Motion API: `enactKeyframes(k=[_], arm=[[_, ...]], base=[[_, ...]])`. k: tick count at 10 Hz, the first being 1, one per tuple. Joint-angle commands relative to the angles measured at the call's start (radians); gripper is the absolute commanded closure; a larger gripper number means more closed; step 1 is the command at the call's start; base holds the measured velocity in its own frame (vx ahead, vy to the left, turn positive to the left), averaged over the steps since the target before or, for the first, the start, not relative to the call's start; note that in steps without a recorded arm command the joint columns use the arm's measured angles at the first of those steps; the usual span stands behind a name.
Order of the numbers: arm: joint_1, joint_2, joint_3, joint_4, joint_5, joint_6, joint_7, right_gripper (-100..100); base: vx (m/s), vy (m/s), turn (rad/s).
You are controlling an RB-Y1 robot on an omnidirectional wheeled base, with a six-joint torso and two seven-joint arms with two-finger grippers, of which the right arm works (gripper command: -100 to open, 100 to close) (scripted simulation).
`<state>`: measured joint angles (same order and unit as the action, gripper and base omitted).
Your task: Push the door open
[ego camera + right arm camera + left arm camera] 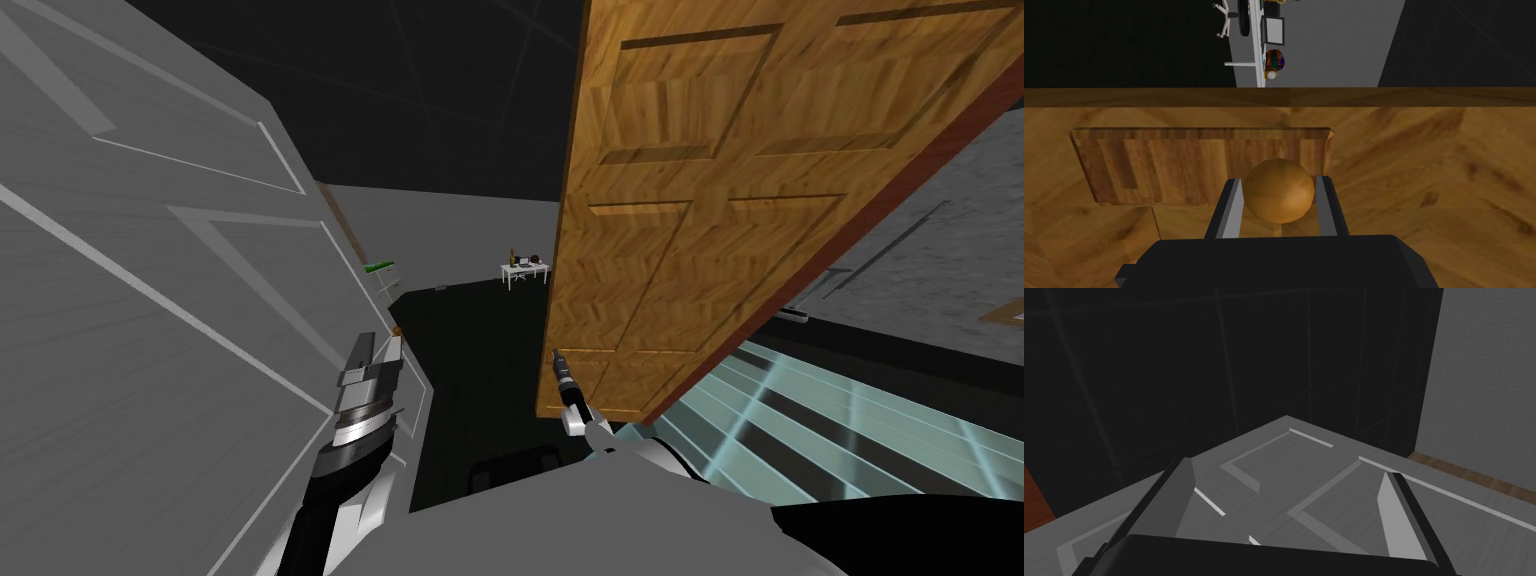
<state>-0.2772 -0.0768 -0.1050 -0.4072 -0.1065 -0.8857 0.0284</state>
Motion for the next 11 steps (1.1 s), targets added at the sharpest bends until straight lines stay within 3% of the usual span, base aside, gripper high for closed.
enactKeyframes(k=[1, 2, 3, 6, 8, 11], arm=[[-0.001, -0.018, -0.024, -0.009, -0.016, 0.001, 0.002, 100], [-0.001, -0.018, -0.024, -0.038, -0.016, 0.001, 0.002, 100], [-0.001, -0.018, -0.024, -0.009, -0.016, 0.001, 0.002, 100], [-0.001, -0.018, -0.024, -0.009, -0.016, 0.001, 0.002, 100], [0.001, -0.025, -0.043, 0.009, -0.029, 0.002, 0.009, 100], [0.002, -0.03, -0.058, -0.009, -0.039, 0.003, 0.014, 100]], base=[[0.117, 0.019, -0.042], [0.132, 0.034, -0.069], [0.076, 0.018, 0.001], [0.014, 0.004, -0.002], [0.134, 0.04, -0.066], [0.111, 0.031, -0.03]])
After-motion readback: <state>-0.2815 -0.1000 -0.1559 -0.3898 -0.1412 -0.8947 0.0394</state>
